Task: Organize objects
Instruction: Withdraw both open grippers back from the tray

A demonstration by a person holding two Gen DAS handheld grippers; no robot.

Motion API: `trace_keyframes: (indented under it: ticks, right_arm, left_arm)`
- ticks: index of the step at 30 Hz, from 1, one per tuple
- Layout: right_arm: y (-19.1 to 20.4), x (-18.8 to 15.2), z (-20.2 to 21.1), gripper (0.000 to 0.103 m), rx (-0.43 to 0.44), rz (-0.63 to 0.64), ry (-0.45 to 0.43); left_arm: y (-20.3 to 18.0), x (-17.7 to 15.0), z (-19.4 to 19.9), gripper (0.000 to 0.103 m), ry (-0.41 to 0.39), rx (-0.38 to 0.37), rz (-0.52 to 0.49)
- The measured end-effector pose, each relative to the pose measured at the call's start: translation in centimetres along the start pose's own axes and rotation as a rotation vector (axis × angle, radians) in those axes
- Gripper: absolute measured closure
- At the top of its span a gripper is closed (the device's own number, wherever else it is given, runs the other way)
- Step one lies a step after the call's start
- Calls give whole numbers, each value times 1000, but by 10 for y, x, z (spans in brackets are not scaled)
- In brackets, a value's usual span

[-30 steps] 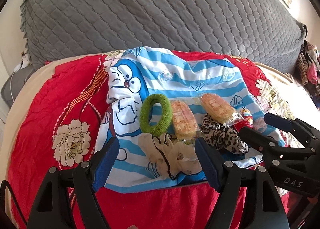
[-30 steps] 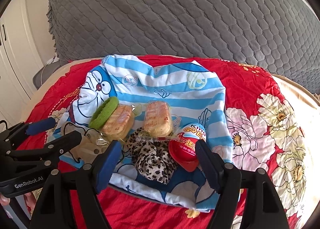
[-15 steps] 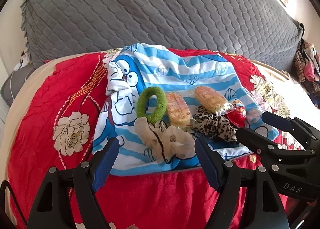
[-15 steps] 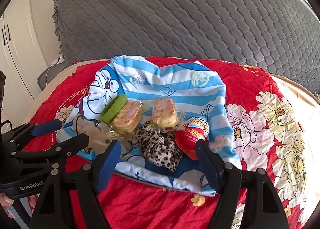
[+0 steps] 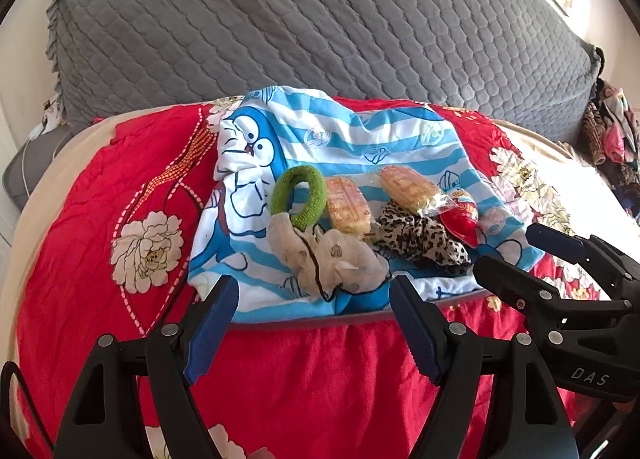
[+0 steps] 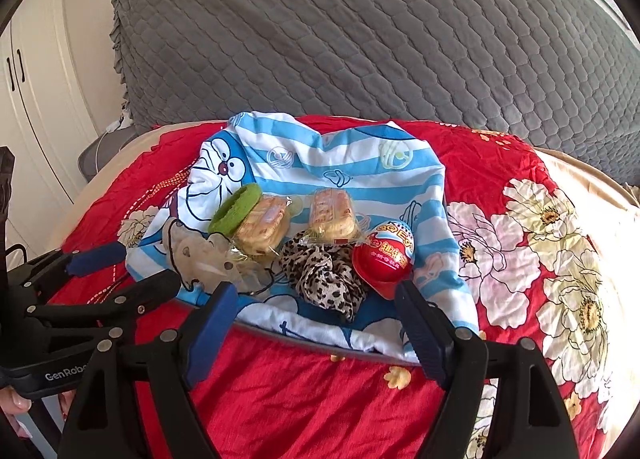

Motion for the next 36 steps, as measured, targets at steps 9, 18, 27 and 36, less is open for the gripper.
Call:
trace_keyframes:
  ticks: [9,18,27,36]
  right_arm:
    - [3,-12,9,19,-3,-5,5]
    - [2,-19,23,14,-7,-11,-12]
    - [7,-28,38,13,-5,-6,-16]
    - [13,-44,49,11,-7,-5,-10]
  left_arm:
    - [0,-12,10,24,2,4,3]
    - [1,-23,20,24,7,6,7]
    - [0,-34,35,24,2,18,-2]
    - [1,-49,45,24,7,16,0]
Point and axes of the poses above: each gripper's, at about its wrist camera, not at the fingertips, and z roughly against the way its jaws point, y to its left, x to its top, the point moved 2 cm from there along -z, roughly the way its jaws point, and after that the axes turned 5 degrees about -z, right-handed, at the moved point
